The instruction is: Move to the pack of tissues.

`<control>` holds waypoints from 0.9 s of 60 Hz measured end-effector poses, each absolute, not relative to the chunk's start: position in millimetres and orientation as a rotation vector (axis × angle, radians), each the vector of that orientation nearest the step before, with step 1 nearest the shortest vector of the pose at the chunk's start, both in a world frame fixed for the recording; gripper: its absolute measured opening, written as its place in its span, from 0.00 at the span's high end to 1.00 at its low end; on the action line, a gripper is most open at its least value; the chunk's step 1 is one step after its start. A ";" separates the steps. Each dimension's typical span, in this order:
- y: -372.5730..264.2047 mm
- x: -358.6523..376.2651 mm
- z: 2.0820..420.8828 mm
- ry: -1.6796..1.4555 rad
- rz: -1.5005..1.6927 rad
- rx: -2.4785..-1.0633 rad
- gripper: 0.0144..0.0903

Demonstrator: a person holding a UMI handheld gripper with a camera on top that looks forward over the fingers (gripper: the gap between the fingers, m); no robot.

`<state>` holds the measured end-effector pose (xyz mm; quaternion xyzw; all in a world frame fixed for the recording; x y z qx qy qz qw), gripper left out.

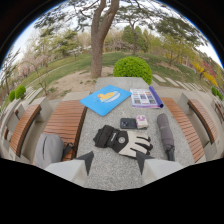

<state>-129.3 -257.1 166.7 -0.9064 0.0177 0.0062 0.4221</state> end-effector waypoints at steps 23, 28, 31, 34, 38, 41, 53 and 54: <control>-263.1 -98.5 156.9 0.090 -0.032 -2.290 0.09; -262.6 -82.1 150.6 0.099 -0.055 -2.295 0.09; -259.2 -72.1 146.7 0.100 -0.061 -2.298 0.09; -253.8 -64.8 142.1 0.103 -0.064 -2.301 0.09; -240.6 -53.9 136.8 0.098 -0.064 -2.303 0.09; -229.9 -47.5 133.1 0.090 -0.062 -2.306 0.09; -166.1 -23.5 110.6 0.050 -0.056 -2.324 0.09; -159.7 -21.0 108.4 0.047 -0.058 -2.326 0.09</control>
